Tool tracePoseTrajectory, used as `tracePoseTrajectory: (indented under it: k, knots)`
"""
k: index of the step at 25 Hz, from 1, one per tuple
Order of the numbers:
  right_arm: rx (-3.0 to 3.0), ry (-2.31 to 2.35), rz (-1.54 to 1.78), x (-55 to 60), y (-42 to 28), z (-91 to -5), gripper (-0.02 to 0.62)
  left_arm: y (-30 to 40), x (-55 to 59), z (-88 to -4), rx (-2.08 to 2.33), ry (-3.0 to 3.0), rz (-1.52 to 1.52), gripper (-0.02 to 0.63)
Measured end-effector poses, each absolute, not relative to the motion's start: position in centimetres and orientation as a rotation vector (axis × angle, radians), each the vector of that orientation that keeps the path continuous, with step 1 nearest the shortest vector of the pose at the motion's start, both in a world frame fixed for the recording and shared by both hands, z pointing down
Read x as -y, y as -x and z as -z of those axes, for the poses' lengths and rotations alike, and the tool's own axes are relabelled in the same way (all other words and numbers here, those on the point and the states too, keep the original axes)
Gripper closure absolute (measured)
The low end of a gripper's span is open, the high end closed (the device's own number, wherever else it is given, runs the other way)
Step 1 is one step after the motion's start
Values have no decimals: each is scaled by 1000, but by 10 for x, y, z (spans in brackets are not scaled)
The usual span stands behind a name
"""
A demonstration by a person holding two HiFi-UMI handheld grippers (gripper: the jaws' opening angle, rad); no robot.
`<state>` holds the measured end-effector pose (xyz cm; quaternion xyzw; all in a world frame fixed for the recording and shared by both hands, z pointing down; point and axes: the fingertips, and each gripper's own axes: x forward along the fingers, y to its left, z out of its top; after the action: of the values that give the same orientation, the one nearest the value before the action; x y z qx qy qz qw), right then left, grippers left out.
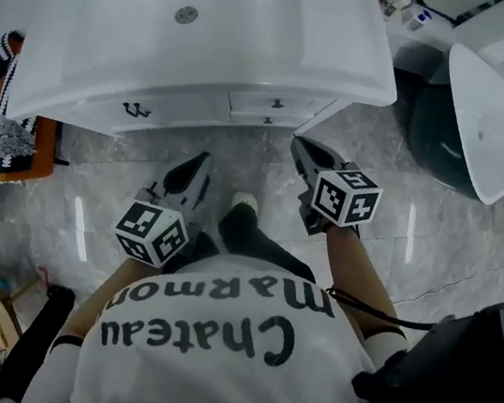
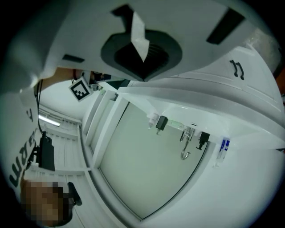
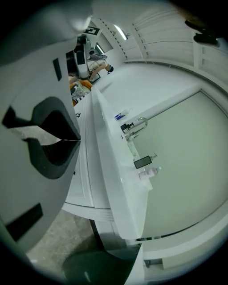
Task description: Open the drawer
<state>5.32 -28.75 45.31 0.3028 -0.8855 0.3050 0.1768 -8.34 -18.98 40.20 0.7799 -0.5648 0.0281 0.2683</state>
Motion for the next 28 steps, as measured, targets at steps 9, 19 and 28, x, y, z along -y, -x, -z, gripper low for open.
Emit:
tracePoseTrajectory:
  k: [9,19,28]
  knots:
    - [2452,-872,-989,327,-36,-523,583,111,205,-457,1526,-1972,-159,601]
    - [2493,-950,-1051,359,-25,-579,583,117,233,-509,1449,-2006,-184,601]
    - [2468,-992,-966,389,-12,-640,583,123,263,-562,1439,-2060,-140,601]
